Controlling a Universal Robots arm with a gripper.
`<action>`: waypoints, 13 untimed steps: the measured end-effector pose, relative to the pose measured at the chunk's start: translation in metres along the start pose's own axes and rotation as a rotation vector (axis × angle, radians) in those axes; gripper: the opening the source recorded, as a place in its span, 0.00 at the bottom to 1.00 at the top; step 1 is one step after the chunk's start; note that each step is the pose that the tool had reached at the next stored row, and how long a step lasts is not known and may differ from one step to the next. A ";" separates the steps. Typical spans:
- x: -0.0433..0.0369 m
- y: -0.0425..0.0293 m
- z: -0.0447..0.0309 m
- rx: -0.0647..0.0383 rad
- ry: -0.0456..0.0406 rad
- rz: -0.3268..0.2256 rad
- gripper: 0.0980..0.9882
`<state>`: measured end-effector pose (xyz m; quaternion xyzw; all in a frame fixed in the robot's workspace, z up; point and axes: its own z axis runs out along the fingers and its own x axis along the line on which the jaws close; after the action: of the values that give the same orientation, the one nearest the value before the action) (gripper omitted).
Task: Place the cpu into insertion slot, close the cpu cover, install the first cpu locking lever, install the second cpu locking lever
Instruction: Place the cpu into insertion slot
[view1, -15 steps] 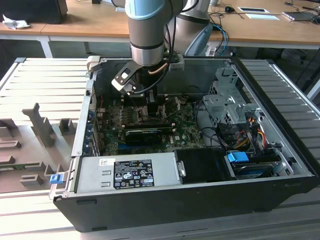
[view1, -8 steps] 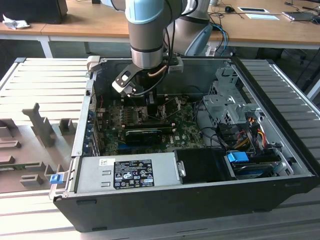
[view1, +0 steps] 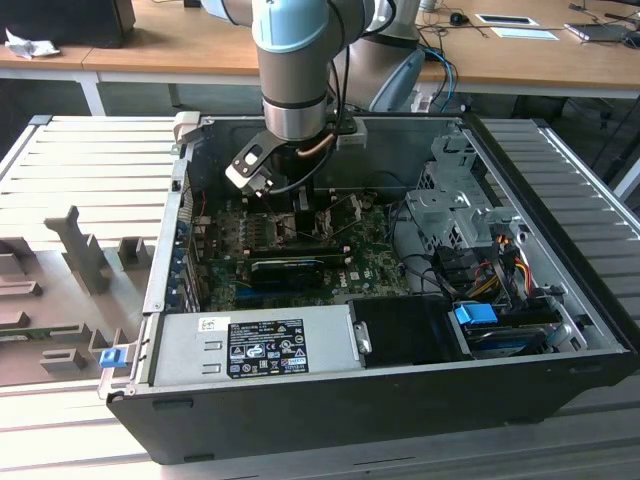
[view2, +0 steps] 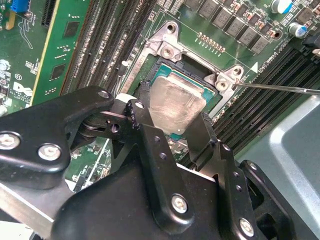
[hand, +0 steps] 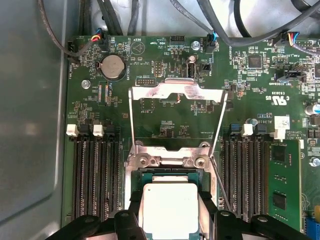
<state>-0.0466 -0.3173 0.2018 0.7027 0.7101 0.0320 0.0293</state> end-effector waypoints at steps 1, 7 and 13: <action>0.0000 0.0000 0.0000 0.000 0.0000 0.000 0.48; 0.0000 0.0004 -0.0001 0.000 -0.0016 0.018 0.48; -0.0001 0.0005 0.0016 0.000 -0.0019 0.018 0.48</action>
<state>-0.0460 -0.3174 0.2002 0.7092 0.7037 0.0316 0.0296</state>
